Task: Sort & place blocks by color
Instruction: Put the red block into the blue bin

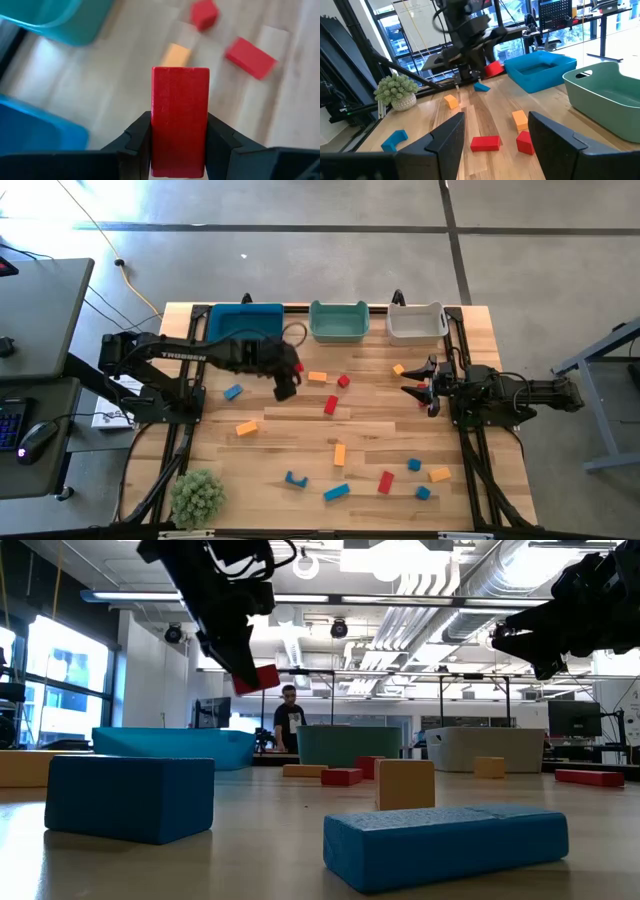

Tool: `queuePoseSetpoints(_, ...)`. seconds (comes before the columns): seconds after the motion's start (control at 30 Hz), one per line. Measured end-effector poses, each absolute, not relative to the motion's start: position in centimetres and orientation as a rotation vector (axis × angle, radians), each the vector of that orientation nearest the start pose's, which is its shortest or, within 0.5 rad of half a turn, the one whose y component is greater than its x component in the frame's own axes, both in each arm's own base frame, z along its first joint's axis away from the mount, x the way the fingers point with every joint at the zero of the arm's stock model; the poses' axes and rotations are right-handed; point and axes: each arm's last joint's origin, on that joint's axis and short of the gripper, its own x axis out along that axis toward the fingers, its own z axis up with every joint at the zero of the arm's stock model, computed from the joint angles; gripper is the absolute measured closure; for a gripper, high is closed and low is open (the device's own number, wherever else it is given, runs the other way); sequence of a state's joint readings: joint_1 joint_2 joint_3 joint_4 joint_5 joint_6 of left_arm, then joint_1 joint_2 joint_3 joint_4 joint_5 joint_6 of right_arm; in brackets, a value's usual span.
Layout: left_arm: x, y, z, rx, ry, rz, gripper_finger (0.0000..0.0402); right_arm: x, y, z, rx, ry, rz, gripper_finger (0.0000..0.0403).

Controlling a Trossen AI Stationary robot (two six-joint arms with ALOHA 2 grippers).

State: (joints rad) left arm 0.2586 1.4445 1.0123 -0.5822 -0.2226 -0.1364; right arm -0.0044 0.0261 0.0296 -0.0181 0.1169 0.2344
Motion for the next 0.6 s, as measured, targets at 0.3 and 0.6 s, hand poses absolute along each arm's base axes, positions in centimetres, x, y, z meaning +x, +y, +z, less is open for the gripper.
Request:
queuePoseSetpoints(0.3,25.2,14.4,25.3,-0.201,0.969,0.697,0.0297,9.7,-0.4,17.0,0.233,0.001,-0.123,0.0195)
queuePoseSetpoints(0.6,21.3,19.4,25.3,-0.332,0.974,0.905,0.0297,9.7,-0.4,17.0,0.233,0.001,-0.122,0.0195)
